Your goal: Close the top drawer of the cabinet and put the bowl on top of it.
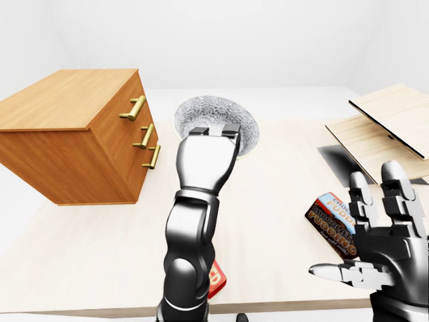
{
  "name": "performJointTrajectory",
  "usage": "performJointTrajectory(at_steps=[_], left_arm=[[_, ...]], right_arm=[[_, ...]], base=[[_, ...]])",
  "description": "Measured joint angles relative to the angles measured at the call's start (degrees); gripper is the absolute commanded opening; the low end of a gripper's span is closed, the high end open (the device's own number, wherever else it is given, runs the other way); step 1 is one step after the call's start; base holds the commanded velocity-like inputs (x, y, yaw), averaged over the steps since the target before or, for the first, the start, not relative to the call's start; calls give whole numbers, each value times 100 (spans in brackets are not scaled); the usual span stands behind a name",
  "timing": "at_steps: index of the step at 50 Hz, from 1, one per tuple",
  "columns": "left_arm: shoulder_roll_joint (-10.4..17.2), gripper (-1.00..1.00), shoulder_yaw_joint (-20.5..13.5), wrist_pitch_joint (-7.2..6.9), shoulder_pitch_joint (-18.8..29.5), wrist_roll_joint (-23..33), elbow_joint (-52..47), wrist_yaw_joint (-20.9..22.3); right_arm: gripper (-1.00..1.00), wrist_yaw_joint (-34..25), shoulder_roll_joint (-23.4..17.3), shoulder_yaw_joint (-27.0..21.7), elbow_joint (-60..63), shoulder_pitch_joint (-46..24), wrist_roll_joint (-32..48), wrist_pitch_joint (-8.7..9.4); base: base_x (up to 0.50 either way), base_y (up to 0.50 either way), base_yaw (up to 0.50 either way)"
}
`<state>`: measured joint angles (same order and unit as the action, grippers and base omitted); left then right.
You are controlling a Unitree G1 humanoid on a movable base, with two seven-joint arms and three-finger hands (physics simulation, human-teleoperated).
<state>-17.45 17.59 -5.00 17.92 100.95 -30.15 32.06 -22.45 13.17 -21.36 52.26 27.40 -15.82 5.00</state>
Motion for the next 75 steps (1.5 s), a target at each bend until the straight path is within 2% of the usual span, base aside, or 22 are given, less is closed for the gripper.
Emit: performJointTrajectory(at_steps=[17, 21, 36, 44, 52, 67, 75], left_arm=[[260, -100, -743, 0, 1190, 18, 128, 670], [393, -100, -915, 0, 1530, -24, 237, 795], [1080, -100, -1446, 0, 2656, -287, 672, 795], [1562, -100, -1725, 0, 3017, -602, 876, 795], [2118, -100, -1979, 0, 3129, -1153, 1108, 697], [3270, -100, -2475, 0, 3131, -2464, 1617, 131], [3839, -100, -2689, 0, 3222, -3237, 2093, -325]], right_arm=[[100, 45, -29, 134, -47, 29, 100, 0], [100, 73, -54, 163, -70, 21, 122, 0], [100, 156, -123, 279, -144, 28, 187, 0], [100, 189, -148, 340, -180, 40, 217, 0], [100, 248, -196, 422, -249, 30, 265, 0], [100, 351, -280, 561, -320, 42, 330, -12], [100, 385, -308, 612, -335, 72, 344, -38]], base=[[0, 0, 0], [0, 0, 0], [0, 0, 0], [0, 0, 0], [0, 0, 0], [0, 0, 0], [0, 0, 0]])
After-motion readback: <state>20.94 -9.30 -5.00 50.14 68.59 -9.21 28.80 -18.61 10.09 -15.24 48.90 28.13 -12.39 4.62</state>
